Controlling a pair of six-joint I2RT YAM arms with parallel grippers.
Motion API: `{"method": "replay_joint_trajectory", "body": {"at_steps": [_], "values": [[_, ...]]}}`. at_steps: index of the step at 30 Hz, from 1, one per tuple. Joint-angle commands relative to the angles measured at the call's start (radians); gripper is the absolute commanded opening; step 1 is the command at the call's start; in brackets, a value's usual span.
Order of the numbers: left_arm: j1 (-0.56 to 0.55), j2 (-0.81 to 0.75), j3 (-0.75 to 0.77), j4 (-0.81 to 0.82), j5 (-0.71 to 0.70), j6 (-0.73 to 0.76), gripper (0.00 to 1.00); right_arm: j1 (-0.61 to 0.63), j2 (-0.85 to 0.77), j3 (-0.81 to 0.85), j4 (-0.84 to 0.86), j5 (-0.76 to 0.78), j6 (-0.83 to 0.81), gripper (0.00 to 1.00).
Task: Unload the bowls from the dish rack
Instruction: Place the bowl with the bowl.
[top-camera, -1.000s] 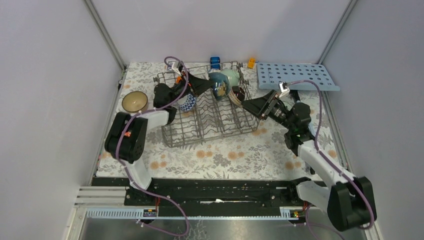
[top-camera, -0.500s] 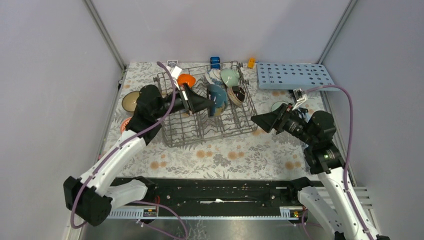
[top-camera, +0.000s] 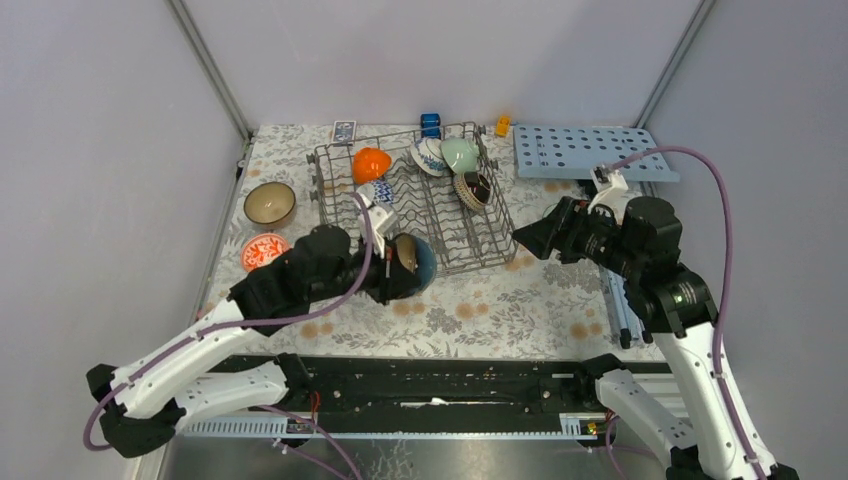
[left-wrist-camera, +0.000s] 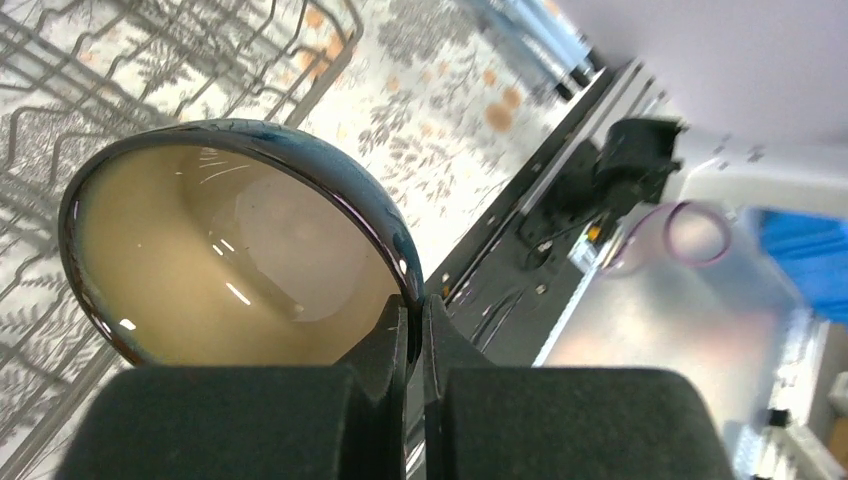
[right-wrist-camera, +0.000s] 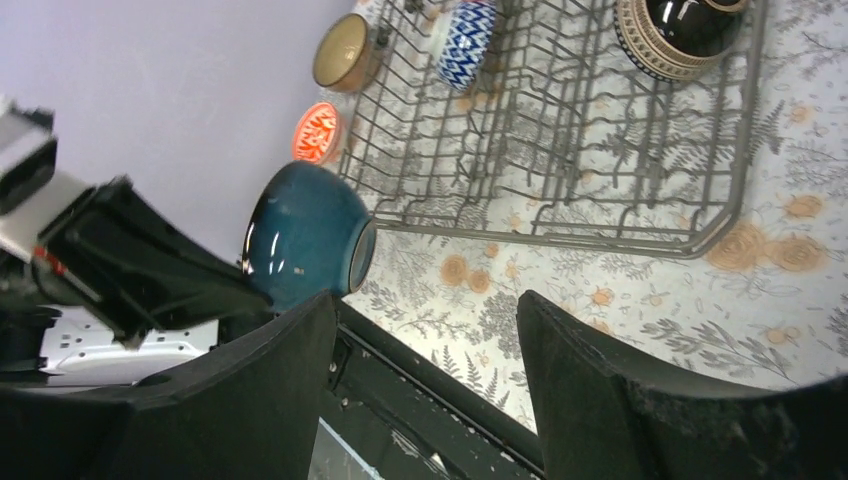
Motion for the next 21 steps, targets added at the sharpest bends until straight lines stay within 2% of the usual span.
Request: {"method": "replay_joint_trajectory", "body": {"at_steps": [1,6,10,16,21], "values": [[-0.154,0.002,0.043,-0.02,-0.283,0.099,0.0,0.024,0.104,0.117,-0.15,0.085,-0.084,0.73],[-0.417,0.095,0.079,-0.082,-0.559,0.179,0.0,0.068,0.2,0.198,-0.2,0.173,-0.116,0.73],[-0.632,0.179,0.097,-0.082,-0.728,0.287,0.0,0.163,0.287,0.235,-0.227,0.263,-0.136,0.73],[-0.803,0.293,0.089,-0.08,-0.852,0.443,0.0,0.29,0.394,0.329,-0.253,0.385,-0.168,0.75],[-0.893,0.32,0.026,-0.056,-0.839,0.582,0.0,0.311,0.412,0.322,-0.222,0.35,-0.181,0.76]]}}
